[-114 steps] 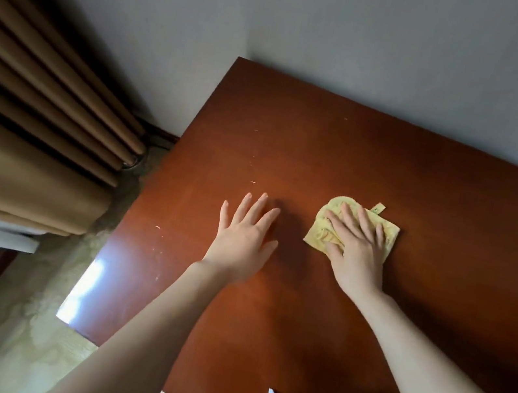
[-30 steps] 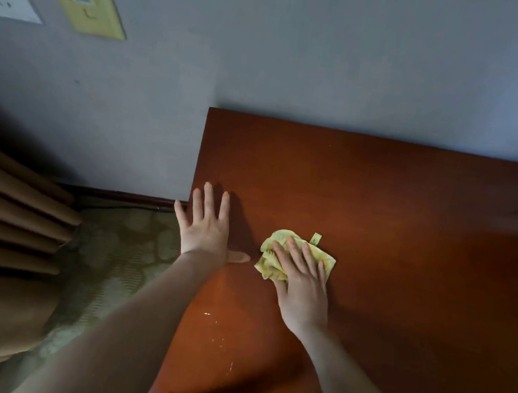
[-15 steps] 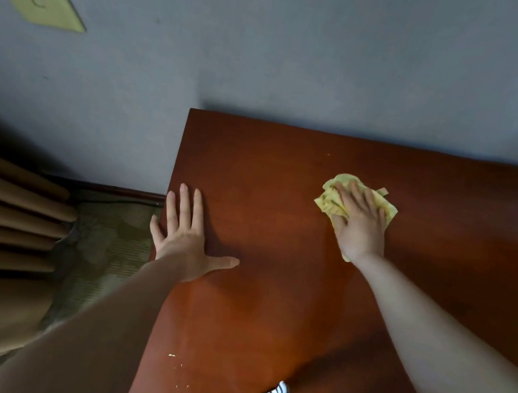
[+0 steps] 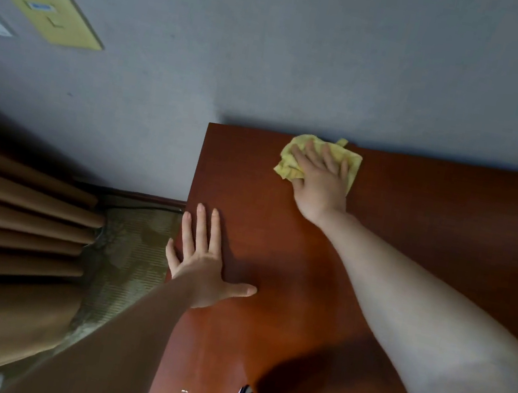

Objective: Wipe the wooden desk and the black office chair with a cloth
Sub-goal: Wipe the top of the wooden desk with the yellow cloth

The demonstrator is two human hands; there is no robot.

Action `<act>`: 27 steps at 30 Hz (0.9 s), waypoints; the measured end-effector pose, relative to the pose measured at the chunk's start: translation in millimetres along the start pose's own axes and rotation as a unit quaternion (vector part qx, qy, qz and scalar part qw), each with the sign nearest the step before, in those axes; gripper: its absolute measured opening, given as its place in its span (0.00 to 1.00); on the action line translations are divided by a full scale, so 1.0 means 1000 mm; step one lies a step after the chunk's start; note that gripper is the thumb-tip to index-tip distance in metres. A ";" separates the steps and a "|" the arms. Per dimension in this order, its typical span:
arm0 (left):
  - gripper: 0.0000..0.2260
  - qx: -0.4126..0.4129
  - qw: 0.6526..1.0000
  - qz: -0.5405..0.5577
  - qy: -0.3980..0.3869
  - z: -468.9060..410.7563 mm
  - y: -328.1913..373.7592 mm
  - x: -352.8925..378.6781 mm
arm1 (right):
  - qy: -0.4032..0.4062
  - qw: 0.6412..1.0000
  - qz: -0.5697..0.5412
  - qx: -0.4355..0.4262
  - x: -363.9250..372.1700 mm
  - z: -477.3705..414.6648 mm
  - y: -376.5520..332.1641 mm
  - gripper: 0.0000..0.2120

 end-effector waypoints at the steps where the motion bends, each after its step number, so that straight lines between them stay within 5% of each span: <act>1: 0.63 -0.001 1.000 -0.001 -0.002 0.000 0.001 -0.001 | 0.001 1.000 -0.004 -0.022 0.004 0.005 -0.011 0.27; 6: 0.63 -0.005 1.000 -0.009 -0.003 0.003 0.004 -0.006 | 0.009 0.995 -0.025 -0.101 0.019 0.056 -0.045 0.26; 14: 0.68 -0.011 1.000 -0.015 -0.022 0.008 0.009 -0.012 | 0.000 0.992 -0.068 -0.102 0.014 0.147 -0.021 0.26; 27: 0.69 -0.002 1.000 -0.007 -0.011 0.010 0.008 -0.012 | 0.046 0.997 -0.027 0.048 -0.019 0.114 0.072 0.26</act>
Point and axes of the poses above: each hand's wrist, its own z-axis away from the middle knuckle, its own x-axis out of the palm, y = z × x, the point moved 1 cm from there along -z, towards the middle knuckle, and after that the axes turned 2 degrees about y, right-handed, at the moved point
